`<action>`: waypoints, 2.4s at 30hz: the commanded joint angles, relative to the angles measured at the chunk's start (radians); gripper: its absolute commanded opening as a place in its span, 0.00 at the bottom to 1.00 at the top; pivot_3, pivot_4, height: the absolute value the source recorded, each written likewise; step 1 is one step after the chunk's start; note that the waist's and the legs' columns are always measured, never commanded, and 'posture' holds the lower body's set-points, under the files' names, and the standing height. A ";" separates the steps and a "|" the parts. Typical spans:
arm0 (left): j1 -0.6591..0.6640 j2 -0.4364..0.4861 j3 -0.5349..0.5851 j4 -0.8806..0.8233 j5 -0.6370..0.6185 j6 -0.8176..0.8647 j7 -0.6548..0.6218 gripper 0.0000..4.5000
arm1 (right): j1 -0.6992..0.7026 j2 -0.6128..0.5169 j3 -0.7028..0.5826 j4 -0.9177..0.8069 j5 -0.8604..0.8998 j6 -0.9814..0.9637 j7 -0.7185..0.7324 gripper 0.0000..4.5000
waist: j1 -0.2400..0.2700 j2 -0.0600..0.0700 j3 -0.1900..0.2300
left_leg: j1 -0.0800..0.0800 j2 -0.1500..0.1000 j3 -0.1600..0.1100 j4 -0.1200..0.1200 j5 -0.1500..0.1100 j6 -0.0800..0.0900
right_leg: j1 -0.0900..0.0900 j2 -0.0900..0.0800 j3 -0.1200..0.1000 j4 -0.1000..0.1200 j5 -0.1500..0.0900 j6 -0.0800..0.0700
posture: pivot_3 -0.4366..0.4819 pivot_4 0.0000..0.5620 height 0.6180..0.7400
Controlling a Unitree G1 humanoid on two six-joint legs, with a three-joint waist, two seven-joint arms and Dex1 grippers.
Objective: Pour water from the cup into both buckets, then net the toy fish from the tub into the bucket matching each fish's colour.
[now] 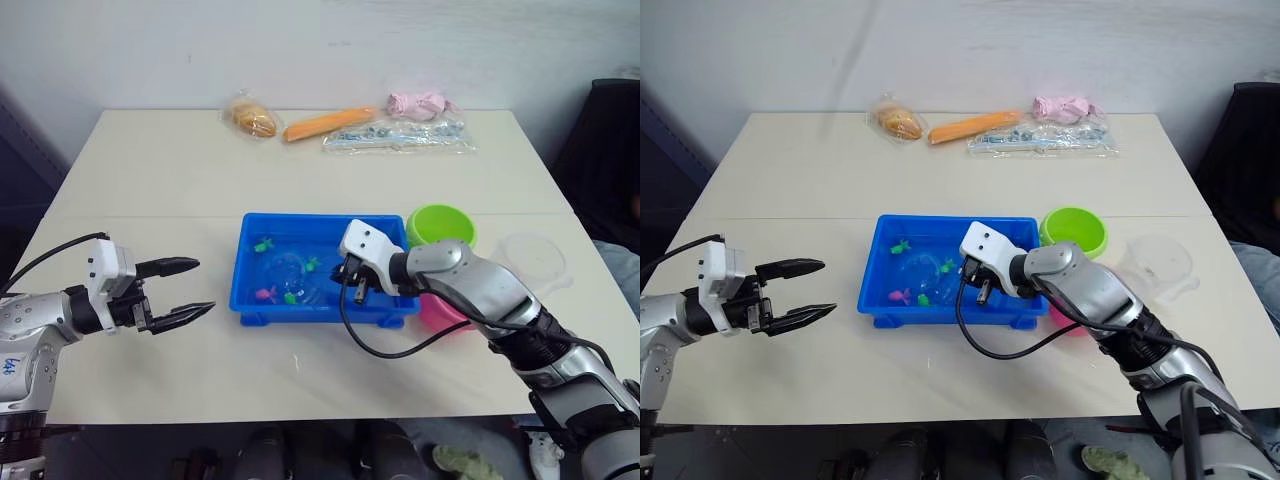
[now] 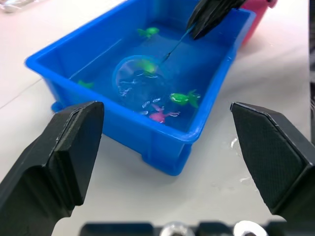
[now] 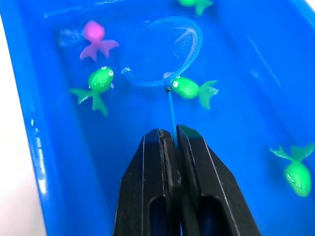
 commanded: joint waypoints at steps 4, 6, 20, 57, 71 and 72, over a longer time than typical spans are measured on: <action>-0.103 0.112 -0.084 0.019 0.049 -0.025 -0.130 0.98 | -0.054 0.063 0.011 0.038 -0.061 -0.013 0.067 0.00 | -0.001 0.000 0.000 | 0.000 0.000 0.000 0.000 0.000 -0.001 | 0.000 0.001 0.000 0.000 0.000 0.000 | 0.48 0.27 1.00; -0.136 0.135 -0.112 0.049 0.071 -0.046 -0.166 0.98 | -0.061 0.084 0.012 0.048 -0.072 -0.011 0.084 0.00 | -0.001 0.000 0.000 | 0.000 -0.001 0.001 0.000 0.000 -0.001 | -0.001 0.001 0.000 0.000 0.000 0.000 | 0.48 0.27 1.00; -0.168 0.134 -0.155 0.051 0.082 -0.060 -0.213 0.98 | -0.078 0.143 0.017 0.001 -0.084 0.088 0.172 0.00 | -0.002 0.000 0.000 | 0.000 -0.001 0.002 -0.001 0.000 -0.001 | -0.002 0.002 0.000 0.000 0.000 0.000 | 0.48 0.27 1.00; -0.078 0.128 -0.075 0.102 0.095 -0.149 -0.175 0.98 | 0.033 0.069 -0.231 -0.173 0.132 0.363 0.210 0.00 | -0.001 0.000 0.000 | 0.000 -0.001 0.002 -0.001 0.000 -0.002 | -0.002 0.002 0.000 0.001 0.000 0.000 | 0.48 0.27 1.00; -0.098 -0.032 -0.111 -0.055 -0.024 -0.026 -0.086 0.98 | 0.220 -0.113 -0.684 -0.346 0.373 0.483 0.170 0.00 | 0.006 0.000 0.000 | 0.000 -0.001 0.001 -0.001 0.000 -0.001 | -0.001 0.000 0.000 0.000 0.000 0.000 | 0.48 0.27 1.00; -0.104 -0.049 -0.119 -0.068 -0.027 -0.021 -0.079 0.98 | 0.244 -0.136 -0.724 -0.366 0.391 0.489 0.170 0.00 | 0.006 0.000 0.000 | 0.000 -0.001 0.001 -0.001 0.000 0.000 | 0.000 0.000 0.001 0.000 0.000 0.000 | 0.48 0.27 1.00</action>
